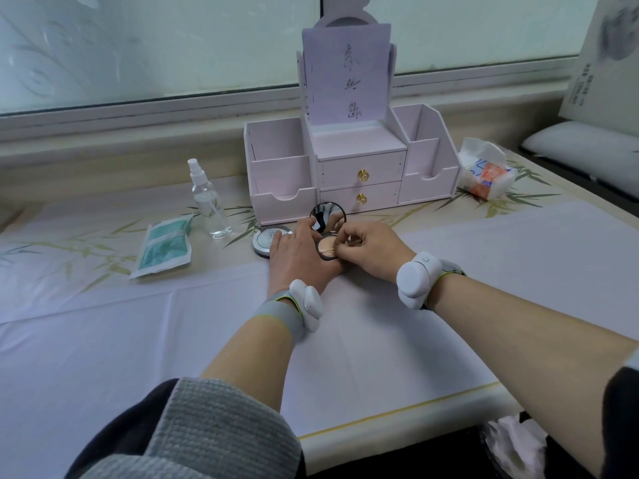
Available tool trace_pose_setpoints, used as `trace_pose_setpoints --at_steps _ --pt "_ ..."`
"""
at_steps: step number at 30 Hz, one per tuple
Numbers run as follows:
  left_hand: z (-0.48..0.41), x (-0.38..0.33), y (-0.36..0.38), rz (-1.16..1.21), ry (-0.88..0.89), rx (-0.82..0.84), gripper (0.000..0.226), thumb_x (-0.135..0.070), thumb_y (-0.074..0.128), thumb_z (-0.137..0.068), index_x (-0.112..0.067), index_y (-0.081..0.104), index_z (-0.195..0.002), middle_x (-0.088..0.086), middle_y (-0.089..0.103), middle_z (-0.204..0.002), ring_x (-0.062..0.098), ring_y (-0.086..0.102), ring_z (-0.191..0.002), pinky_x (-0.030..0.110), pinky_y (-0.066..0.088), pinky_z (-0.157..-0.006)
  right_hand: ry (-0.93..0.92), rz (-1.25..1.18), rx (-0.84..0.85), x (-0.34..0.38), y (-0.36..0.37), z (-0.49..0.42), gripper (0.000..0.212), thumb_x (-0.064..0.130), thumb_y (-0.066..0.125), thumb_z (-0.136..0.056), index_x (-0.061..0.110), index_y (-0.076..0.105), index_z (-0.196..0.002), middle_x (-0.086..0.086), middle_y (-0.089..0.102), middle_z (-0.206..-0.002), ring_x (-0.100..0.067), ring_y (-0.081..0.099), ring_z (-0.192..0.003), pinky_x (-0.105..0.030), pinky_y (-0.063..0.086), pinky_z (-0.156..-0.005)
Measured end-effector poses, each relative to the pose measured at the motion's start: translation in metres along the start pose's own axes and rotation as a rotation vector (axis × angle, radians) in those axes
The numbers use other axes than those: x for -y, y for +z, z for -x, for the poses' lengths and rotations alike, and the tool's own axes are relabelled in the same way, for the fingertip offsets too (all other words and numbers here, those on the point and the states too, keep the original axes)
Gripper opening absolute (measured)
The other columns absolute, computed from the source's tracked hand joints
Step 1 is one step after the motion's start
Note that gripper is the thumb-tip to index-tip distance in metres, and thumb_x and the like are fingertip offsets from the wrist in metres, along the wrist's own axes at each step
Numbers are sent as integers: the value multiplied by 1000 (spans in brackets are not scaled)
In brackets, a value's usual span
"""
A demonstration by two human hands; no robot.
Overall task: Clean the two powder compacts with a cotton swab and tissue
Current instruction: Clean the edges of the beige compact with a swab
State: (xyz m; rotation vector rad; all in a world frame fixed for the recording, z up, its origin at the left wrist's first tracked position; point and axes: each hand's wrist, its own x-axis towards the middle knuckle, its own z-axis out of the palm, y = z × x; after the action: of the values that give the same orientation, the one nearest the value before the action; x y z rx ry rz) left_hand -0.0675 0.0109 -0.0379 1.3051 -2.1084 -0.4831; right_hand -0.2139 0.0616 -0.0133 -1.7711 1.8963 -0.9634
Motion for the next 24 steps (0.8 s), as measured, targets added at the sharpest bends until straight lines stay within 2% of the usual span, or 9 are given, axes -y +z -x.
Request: trace_pose_setpoints --at_steps 5,10,14,17,21,24 --pt "0 0 0 -2 2 2 84 -53 77 -69 -21 44 -140 -14 68 -117 24 52 -125 42 22 -119 -12 -11 10 -1 -2 2 4 20 69 -81 24 69 -80 -4 67 -83 -20 60 -81 -30 48 -75" --pt "0 1 1 -3 17 -1 83 -55 76 -68 -22 45 -138 -14 68 -115 23 53 -123 42 22 -118 -7 -43 4 -4 -4 3 9 17 68 -81 24 67 -76 8 61 -72 -10 54 -70 -22 43 -68" --pt "0 0 4 4 38 -8 74 -59 71 -64 -29 48 -127 -17 69 -111 20 57 -116 44 26 -116 70 -137 -163 -10 0 2 10 22 63 -87 17 67 -80 3 67 -79 -16 61 -76 -32 47 -75" --pt "1 0 3 -5 45 5 70 -57 68 -65 -32 46 -127 -19 69 -113 20 56 -121 43 20 -119 71 -85 -283 -13 10 5 14 28 59 -92 18 66 -84 1 68 -81 -22 61 -79 -37 49 -74" --pt "3 -3 1 -19 33 -9 82 -65 74 -64 -28 48 -132 -12 63 -117 21 52 -121 45 23 -118 78 -12 -379 -12 19 6 17 31 53 -96 19 63 -90 -1 68 -82 -25 59 -80 -38 48 -72" --pt "2 -2 3 -81 19 -38 88 -74 70 -62 -26 48 -132 -8 61 -118 22 49 -125 46 15 -121 105 4 -416 -10 22 4 17 30 51 -96 19 63 -92 0 67 -85 -24 58 -81 -35 46 -71"
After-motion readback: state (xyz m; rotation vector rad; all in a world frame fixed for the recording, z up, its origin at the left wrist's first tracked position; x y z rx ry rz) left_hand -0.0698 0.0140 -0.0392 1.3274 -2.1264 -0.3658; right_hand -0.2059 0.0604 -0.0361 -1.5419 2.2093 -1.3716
